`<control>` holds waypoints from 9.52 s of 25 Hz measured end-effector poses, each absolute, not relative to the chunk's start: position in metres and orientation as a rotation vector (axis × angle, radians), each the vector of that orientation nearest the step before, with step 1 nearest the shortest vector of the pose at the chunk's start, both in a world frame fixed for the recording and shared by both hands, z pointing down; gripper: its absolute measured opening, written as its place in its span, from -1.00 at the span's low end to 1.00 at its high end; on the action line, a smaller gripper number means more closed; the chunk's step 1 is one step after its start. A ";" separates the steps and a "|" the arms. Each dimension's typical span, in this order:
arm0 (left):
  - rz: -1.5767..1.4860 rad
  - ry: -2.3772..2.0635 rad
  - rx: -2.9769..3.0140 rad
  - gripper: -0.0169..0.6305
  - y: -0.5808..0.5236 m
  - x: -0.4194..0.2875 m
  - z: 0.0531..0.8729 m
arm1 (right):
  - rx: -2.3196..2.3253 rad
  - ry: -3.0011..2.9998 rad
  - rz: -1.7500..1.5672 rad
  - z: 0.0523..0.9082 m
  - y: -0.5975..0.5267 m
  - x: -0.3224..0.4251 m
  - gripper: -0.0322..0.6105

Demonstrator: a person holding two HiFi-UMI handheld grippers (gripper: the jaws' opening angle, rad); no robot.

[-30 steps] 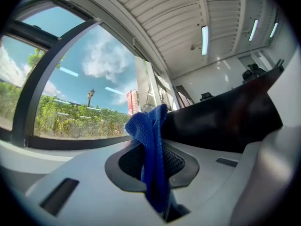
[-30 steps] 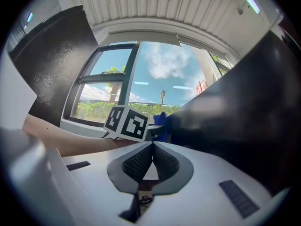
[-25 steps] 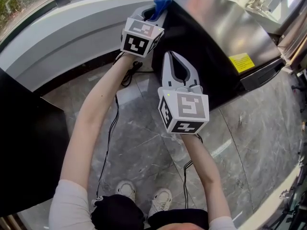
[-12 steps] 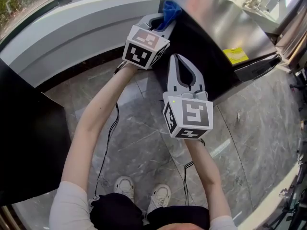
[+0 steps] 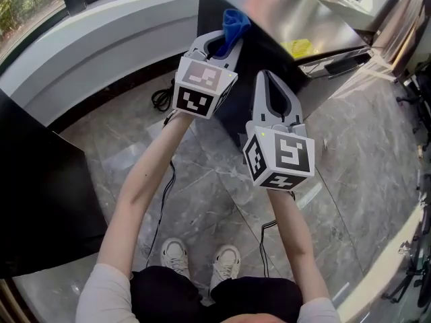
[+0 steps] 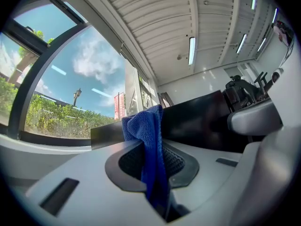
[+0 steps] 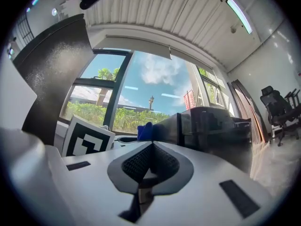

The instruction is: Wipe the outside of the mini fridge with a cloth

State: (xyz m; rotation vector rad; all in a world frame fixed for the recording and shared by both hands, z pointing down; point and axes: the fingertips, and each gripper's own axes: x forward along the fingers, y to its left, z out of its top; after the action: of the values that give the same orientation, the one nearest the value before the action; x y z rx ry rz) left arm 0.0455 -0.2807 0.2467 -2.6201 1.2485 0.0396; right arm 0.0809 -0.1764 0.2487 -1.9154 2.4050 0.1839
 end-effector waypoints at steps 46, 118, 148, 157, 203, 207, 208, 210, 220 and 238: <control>0.258 0.997 -2.839 -0.77 -0.141 0.102 0.229 | -2.082 2.276 0.223 0.249 -0.117 0.151 -0.86; -0.002 1.414 -2.583 -0.77 -0.411 -0.020 0.320 | -1.816 2.624 -0.033 0.367 -0.190 0.052 -0.86; 0.082 1.241 -2.715 -0.77 -0.229 0.074 0.306 | -1.985 2.531 0.193 0.324 -0.115 0.102 -0.87; 0.083 1.164 -2.735 -0.77 -0.182 0.100 0.304 | -2.060 2.415 0.167 0.310 -0.109 0.137 -0.87; 0.158 1.463 -2.585 -0.77 -0.282 -0.005 0.321 | -1.960 2.557 0.041 0.355 -0.125 0.107 -0.86; 0.141 1.455 -2.569 -0.77 -0.325 -0.018 0.335 | -1.895 2.616 -0.023 0.377 -0.139 0.092 -0.86; 0.140 1.459 -2.572 -0.77 -0.337 -0.022 0.339 | -1.896 2.624 -0.056 0.385 -0.144 0.090 -0.86; 0.139 1.468 -2.582 -0.77 -0.357 -0.028 0.350 | -1.906 2.637 -0.119 0.400 -0.151 0.088 -0.87; 0.062 1.548 -2.590 -0.77 -0.429 -0.061 0.403 | -1.912 2.698 -0.255 0.451 -0.178 0.070 -0.86; 0.067 1.444 -2.651 -0.77 -0.435 -0.034 0.435 | -1.870 2.693 -0.243 0.457 -0.191 0.074 -0.87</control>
State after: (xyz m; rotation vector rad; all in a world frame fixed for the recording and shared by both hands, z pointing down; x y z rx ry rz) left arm -0.0341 -0.4349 0.4346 -2.6509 1.4440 0.0667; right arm 0.0744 -0.1906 0.4566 -1.8704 2.6935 -0.2429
